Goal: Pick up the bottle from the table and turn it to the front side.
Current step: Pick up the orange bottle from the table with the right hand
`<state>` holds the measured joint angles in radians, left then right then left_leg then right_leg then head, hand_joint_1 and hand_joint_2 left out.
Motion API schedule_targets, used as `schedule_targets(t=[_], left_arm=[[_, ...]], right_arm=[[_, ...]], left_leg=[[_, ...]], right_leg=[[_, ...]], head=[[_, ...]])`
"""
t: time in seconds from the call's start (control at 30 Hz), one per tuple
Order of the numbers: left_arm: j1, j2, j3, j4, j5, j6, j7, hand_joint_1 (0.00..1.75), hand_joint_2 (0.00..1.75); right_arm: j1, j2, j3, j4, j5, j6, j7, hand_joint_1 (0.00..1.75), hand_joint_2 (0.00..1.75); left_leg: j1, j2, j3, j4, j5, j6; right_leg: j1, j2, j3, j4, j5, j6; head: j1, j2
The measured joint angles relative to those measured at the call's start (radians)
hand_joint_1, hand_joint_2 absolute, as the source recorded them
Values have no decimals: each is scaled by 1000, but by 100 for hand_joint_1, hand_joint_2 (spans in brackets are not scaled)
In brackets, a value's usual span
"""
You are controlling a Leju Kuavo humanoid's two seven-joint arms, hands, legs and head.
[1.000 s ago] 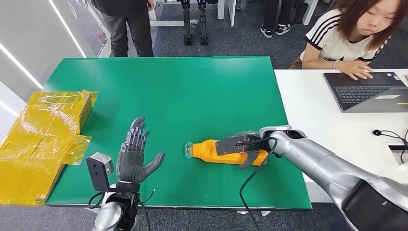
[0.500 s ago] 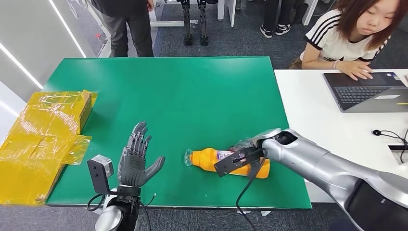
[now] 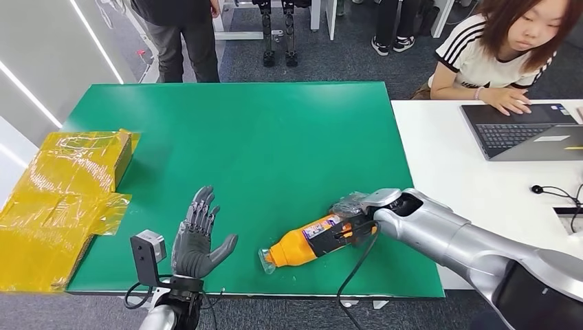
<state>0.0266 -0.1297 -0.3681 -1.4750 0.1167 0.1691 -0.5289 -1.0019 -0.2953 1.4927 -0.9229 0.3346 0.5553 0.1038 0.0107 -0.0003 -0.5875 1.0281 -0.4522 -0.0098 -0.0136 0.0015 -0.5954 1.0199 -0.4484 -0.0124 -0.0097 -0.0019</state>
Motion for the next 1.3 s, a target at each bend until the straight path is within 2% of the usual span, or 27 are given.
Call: schedule_targets(t=[0.37, 0.5, 0.57, 0.67, 0.73, 0.8, 0.87, 0.93, 1.03, 1.17, 1.3], left_arm=[[16, -8, 1, -6, -12, -2, 2, 0, 175], [20, -10, 2, -7, -26, -6, 6, 0, 175], [21, -11, 4, -7, -35, -9, 6, 0, 175], [24, -8, 16, -9, -44, -10, 6, 0, 175], [29, -1, 27, -17, -48, -4, 5, 0, 175], [43, 7, 38, -34, -57, 12, 0, 0, 175], [64, 15, 49, -58, -69, 34, -7, 0, 175], [84, 22, 57, -82, -82, 52, -11, 0, 175], [101, 27, 58, -113, -104, 66, -12, 0, 175], [104, 30, 58, -136, -120, 37, 2, 0, 175], [72, 29, 58, -139, -119, -26, 11, 0, 175]], right_arm=[[3, -9, 1, 11, -16, 8, -25, 175, 175], [40, -43, -28, 18, -111, -64, -37, 175, 175], [101, -84, -92, 23, -211, -155, -69, 175, 175], [265, -173, -277, -9, -370, -286, -165, 175, 175], [427, -226, -447, -80, -437, -335, -238, 175, 175], [612, -249, -625, -178, -476, -378, -314, 175, 175], [785, -234, -790, -272, -487, -413, -378, 175, 175], [925, -192, -930, -353, -475, -441, -414, 175, 175], [1063, -105, -1088, -440, -438, -469, -439, 175, 175], [1144, 32, -1257, -506, -362, -466, -469, 175, 175], [1154, 137, -1349, -530, -286, -453, -510, 175, 175]], left_leg=[[0, -1, 2, 1, 0, 1], [0, -2, 3, 2, 0, 1], [0, -5, 4, 2, 0, 1], [1, -14, 6, 2, -3, 4], [3, -19, 9, 1, -5, 6], [4, -21, 10, 1, -7, 6], [5, -21, 8, 0, -9, 5], [4, -20, 7, 0, -10, 3], [4, -19, 5, 0, -10, 3], [4, -15, 3, 0, -9, 2], [4, -12, 3, 0, -8, 2]], right_leg=[[0, -1, 3, 0, 0, 0], [0, -2, 4, -2, 0, 1], [1, -5, 7, -3, 0, 2], [2, -13, 14, -6, -4, 6], [4, -18, 20, -8, -6, 8], [6, -20, 24, -10, -8, 7], [6, -20, 24, -10, -9, 6], [6, -19, 21, -10, -10, 6], [6, -17, 17, -9, -10, 5], [6, -14, 13, -8, -9, 4], [6, -11, 12, -8, -8, 4]], head=[[0, 0], [0, 0], [0, 0], [0, 0], [0, 0], [0, 0], [0, 0], [0, 0], [0, 0], [0, 0], [0, 0]])
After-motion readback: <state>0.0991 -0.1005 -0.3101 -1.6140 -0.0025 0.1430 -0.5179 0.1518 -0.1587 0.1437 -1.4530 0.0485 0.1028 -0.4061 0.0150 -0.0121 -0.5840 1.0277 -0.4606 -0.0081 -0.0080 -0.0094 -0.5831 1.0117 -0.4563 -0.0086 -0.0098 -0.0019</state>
